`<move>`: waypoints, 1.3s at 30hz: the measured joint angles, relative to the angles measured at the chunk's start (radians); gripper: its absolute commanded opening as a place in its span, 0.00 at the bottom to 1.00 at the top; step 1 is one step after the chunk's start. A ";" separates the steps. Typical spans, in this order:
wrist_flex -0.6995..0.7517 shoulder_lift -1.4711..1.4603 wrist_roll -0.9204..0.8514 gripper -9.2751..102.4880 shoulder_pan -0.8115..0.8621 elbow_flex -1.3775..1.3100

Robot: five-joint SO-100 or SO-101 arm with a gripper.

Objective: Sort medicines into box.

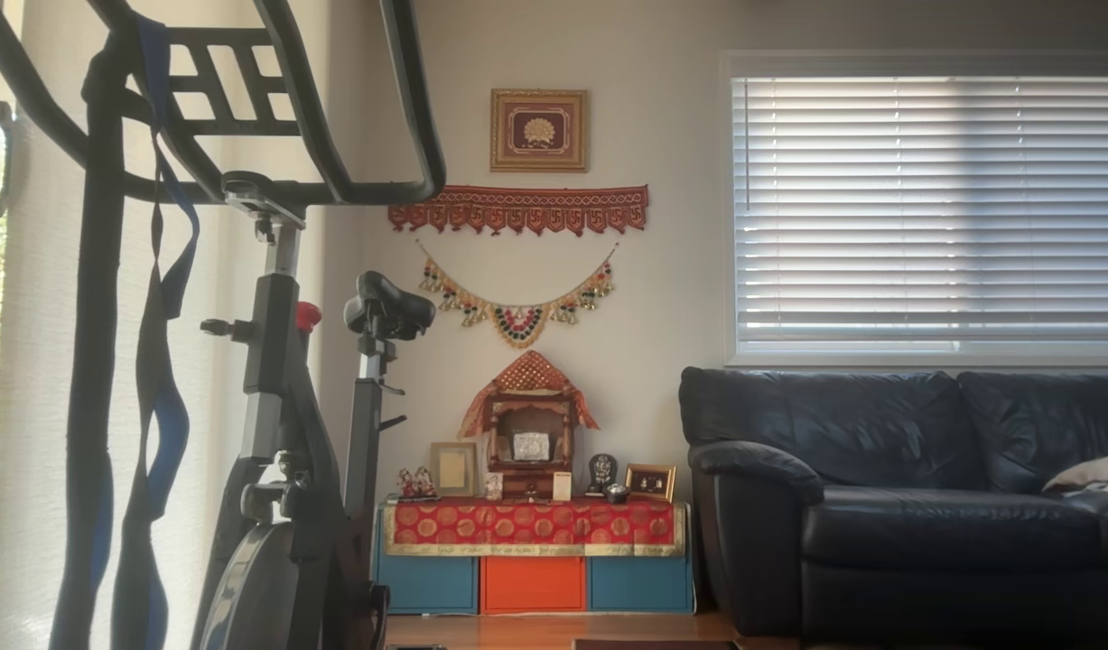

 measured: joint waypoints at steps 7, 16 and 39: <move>0.040 0.014 -0.031 0.09 0.107 -0.066; 0.021 -0.029 -0.061 0.09 0.295 -0.169; 0.137 -0.290 -0.075 0.09 0.440 -0.462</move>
